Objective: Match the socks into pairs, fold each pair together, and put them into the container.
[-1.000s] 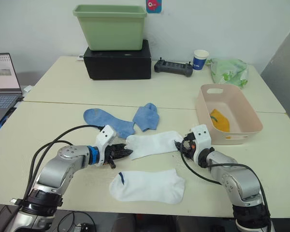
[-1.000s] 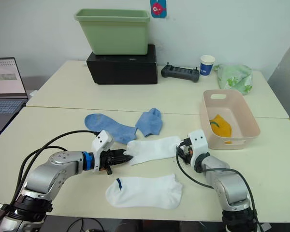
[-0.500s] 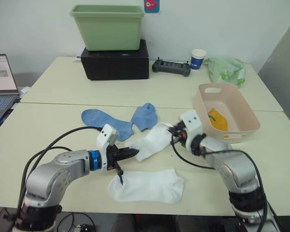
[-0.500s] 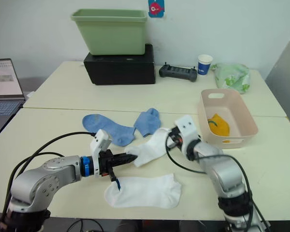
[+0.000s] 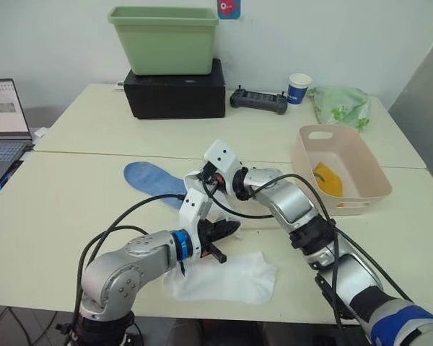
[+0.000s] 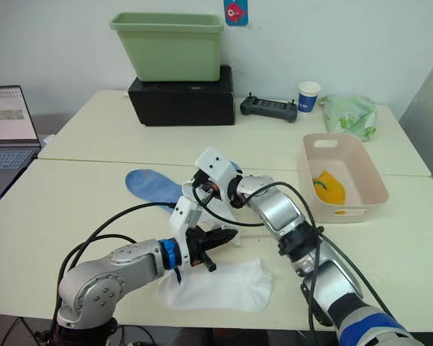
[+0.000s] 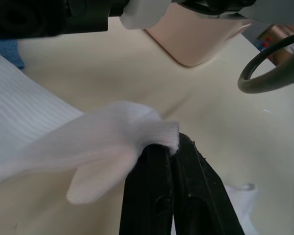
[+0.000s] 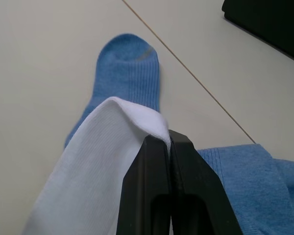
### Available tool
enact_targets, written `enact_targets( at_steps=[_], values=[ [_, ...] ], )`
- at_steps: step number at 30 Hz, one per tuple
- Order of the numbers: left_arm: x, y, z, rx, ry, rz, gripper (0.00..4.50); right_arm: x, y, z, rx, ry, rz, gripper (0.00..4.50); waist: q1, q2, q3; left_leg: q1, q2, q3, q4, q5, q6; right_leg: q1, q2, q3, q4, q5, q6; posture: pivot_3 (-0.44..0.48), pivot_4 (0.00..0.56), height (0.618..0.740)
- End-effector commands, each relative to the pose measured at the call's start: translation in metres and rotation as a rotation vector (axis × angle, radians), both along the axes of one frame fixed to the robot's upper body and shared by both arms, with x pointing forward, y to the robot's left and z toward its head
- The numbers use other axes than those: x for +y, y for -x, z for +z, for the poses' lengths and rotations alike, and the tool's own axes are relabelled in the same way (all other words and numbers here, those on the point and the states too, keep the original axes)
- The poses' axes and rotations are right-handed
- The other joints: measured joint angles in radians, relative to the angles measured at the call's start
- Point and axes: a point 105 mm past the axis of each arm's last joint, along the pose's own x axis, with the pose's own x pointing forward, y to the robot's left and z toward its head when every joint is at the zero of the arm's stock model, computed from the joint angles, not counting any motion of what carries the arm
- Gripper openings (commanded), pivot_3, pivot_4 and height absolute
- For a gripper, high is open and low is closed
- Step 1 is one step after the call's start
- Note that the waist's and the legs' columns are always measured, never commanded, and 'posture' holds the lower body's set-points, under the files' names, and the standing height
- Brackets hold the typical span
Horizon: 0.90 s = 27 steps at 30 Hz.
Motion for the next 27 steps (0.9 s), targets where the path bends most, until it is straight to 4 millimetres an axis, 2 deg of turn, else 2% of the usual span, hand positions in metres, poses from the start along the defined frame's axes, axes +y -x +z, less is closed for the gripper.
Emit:
enact_targets(
  at_steps=[1,4,9,12,15,17,20,22,24,27],
  values=[
    [-0.008,-0.009,0.0,-0.043,-0.001,0.018,0.0,0.016,0.001,0.009,-0.072,0.013,0.077,0.02,0.0,0.0,0.0,0.0,0.0,0.0,0.0,0.0,0.0,0.0,0.0,0.0,0.0,0.0,0.0,0.0,0.15,0.73],
    [-0.007,-0.009,-0.008,-0.013,-0.004,0.034,0.65,0.017,-0.002,0.011,-0.093,0.006,0.081,0.67,0.0,0.0,0.0,0.0,0.0,0.0,0.0,0.0,0.0,0.0,0.0,0.0,0.0,0.0,0.0,0.0,0.15,0.73],
    [-0.002,-0.002,-0.006,-0.019,-0.004,0.023,2.17,0.017,-0.002,0.017,-0.124,-0.003,0.09,2.31,0.0,0.0,0.0,0.0,0.0,0.0,-0.001,0.0,0.0,-0.001,0.0,0.0,0.001,0.0,0.0,0.0,0.15,0.73],
    [0.009,0.002,0.007,-0.052,0.001,0.022,3.12,0.009,0.0,0.029,-0.146,-0.019,0.092,3.38,-0.001,0.0,0.0,0.0,0.0,-0.001,-0.001,0.0,0.0,-0.001,0.0,-0.001,0.001,0.0,0.0,0.0,0.15,0.73],
    [0.025,0.011,0.027,-0.105,0.001,0.012,3.96,-0.007,0.011,0.04,-0.154,-0.038,0.104,4.34,0.0,0.0,0.0,-0.001,0.001,-0.001,-0.001,0.0,0.0,-0.001,0.0,-0.001,0.001,0.0,0.0,0.0,0.15,0.73],
    [0.038,0.013,0.037,-0.133,0.008,0.008,4.48,-0.021,0.021,0.044,-0.149,-0.055,0.106,4.5,0.002,0.0,0.0,-0.001,0.001,-0.002,-0.001,0.0,0.0,0.0,0.0,-0.002,0.001,0.0,0.0,0.0,0.15,0.73],
    [0.048,0.014,0.044,-0.138,0.027,0.007,4.48,-0.032,0.029,0.046,-0.132,-0.067,0.087,4.5,0.003,0.0,0.0,0.0,0.0,-0.003,-0.001,0.0,0.0,0.001,-0.001,-0.003,0.0,0.0,0.0,0.0,0.15,0.73],
    [0.061,0.017,0.05,-0.133,0.007,-0.063,4.48,-0.056,0.036,0.043,-0.113,-0.095,0.017,4.5,0.002,0.0,0.0,0.0,0.0,-0.001,0.0,0.0,0.0,0.001,-0.001,-0.002,0.0,-0.001,0.002,0.0,0.15,0.73],
    [0.073,0.018,0.056,-0.104,0.0,-0.124,4.48,-0.077,0.053,0.037,-0.075,-0.122,-0.013,4.5,0.005,0.0,0.0,-0.001,0.0,-0.003,-0.001,0.0,0.0,0.0,-0.001,-0.003,0.0,-0.002,0.002,0.0,0.15,0.73],
    [0.091,0.002,0.057,-0.13,-0.077,-0.078,4.48,-0.09,0.074,0.028,-0.036,-0.108,-0.002,4.5,0.002,0.003,0.002,0.0,0.0,-0.002,-0.002,0.0,0.0,0.0,-0.001,-0.003,-0.001,-0.003,0.003,0.0,0.15,0.73]
  ],
)
